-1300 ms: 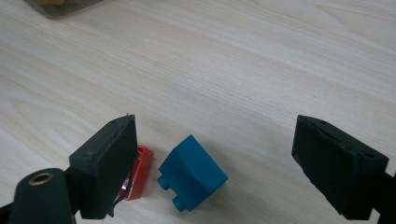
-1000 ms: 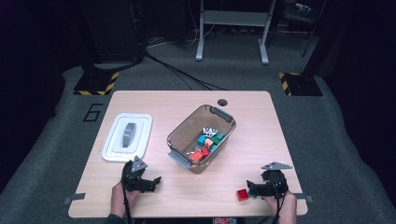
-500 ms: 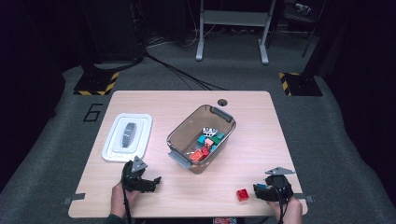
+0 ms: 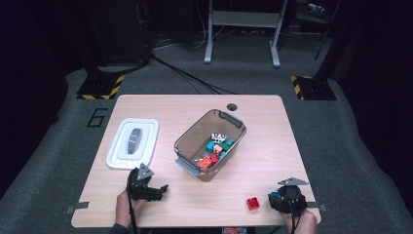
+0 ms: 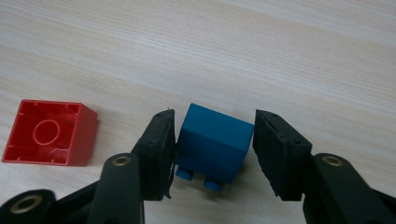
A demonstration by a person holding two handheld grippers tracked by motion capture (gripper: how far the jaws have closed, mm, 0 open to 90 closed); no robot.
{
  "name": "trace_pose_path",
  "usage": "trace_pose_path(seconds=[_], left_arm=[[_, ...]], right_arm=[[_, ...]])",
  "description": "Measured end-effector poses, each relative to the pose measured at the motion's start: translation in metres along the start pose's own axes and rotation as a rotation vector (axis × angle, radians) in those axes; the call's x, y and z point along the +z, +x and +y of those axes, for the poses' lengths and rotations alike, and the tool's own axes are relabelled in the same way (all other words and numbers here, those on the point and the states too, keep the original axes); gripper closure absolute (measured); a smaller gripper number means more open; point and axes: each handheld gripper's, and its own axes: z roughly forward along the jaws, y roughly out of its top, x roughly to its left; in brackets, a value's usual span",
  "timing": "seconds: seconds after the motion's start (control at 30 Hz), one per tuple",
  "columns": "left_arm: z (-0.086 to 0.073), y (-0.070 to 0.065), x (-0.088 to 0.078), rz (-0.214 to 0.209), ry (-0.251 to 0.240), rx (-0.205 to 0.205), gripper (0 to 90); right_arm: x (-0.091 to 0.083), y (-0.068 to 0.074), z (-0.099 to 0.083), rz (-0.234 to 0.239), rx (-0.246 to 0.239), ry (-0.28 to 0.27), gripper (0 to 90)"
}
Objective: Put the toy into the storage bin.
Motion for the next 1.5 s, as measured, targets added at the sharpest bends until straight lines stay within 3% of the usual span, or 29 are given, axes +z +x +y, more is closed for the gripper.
trace_pose_path(seconds=[0.03,0.17,0.8,0.87,1.5], left_arm=[[0.0,0.0,0.0,0.0,0.0,0.0,5.0],[0.0,0.0,0.0,0.001,0.0,0.001,5.0],[0.0,-0.001,0.0,0.002,0.001,-0.001,5.0],[0.0,-0.001,0.0,0.002,0.001,-0.001,5.0],[0.0,-0.001,0.0,0.002,0.001,-0.001,5.0]], right_arm=[[-0.001,-0.001,-0.001,0.006,-0.014,0.005,51.9],[-0.001,-0.005,-0.002,0.013,0.013,0.004,54.0],[0.003,-0.014,-0.003,0.043,0.029,-0.028,58.4],[0.002,-0.013,-0.002,0.043,0.047,-0.038,58.5],[-0.003,-0.003,0.028,0.06,-0.027,-0.093,58.5]])
